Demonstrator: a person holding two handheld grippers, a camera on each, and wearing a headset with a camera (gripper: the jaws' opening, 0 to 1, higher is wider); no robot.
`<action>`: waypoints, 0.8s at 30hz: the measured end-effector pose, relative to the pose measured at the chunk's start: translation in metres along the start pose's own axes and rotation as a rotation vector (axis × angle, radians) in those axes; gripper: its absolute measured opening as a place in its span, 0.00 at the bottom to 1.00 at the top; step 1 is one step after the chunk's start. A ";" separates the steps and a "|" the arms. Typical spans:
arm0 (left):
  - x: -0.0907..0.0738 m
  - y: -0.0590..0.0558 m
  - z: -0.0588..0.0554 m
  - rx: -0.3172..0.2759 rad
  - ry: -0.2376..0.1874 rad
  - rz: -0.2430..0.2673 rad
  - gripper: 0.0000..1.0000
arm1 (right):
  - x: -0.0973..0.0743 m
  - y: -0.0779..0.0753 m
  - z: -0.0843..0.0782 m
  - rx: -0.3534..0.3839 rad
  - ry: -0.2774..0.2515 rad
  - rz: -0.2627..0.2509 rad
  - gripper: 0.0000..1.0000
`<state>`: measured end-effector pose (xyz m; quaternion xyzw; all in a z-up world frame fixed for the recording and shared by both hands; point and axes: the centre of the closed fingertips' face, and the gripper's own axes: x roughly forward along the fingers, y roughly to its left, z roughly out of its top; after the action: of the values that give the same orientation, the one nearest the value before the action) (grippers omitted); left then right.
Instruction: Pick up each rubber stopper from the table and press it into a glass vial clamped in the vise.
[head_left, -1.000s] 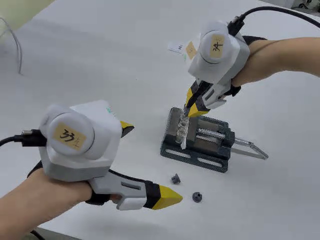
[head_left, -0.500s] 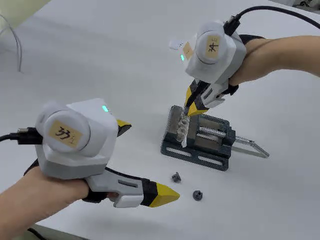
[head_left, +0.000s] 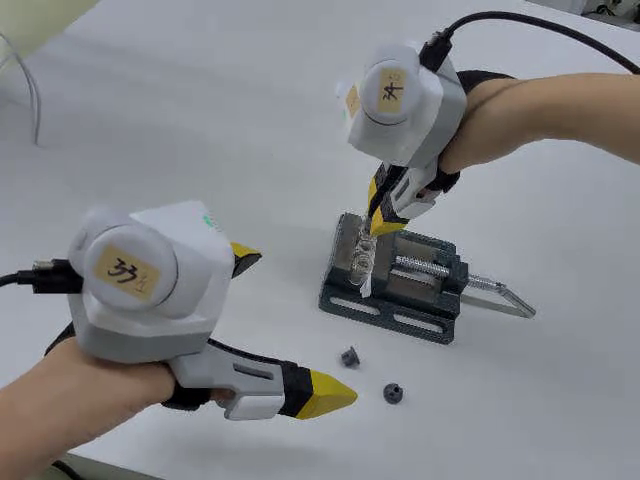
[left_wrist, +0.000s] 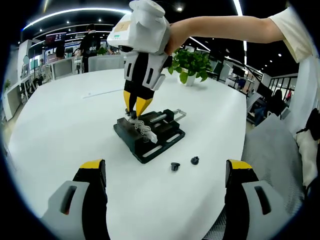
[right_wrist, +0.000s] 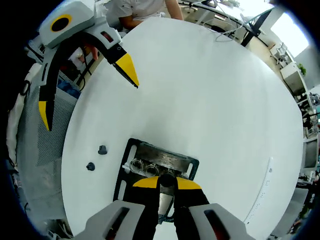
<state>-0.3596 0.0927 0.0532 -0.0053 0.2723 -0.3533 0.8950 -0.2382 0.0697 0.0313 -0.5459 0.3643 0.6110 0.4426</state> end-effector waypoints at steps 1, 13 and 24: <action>0.001 0.000 0.000 0.001 0.000 -0.001 0.99 | 0.000 0.000 0.001 0.021 0.001 0.001 0.05; 0.004 -0.005 -0.001 0.004 0.002 -0.015 0.99 | 0.000 0.007 -0.002 0.138 0.024 -0.016 0.05; 0.005 -0.008 -0.005 -0.007 0.001 -0.018 0.99 | 0.002 0.005 0.000 0.109 0.031 -0.037 0.06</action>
<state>-0.3647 0.0844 0.0480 -0.0106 0.2741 -0.3602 0.8916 -0.2428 0.0679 0.0295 -0.5370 0.3938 0.5734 0.4772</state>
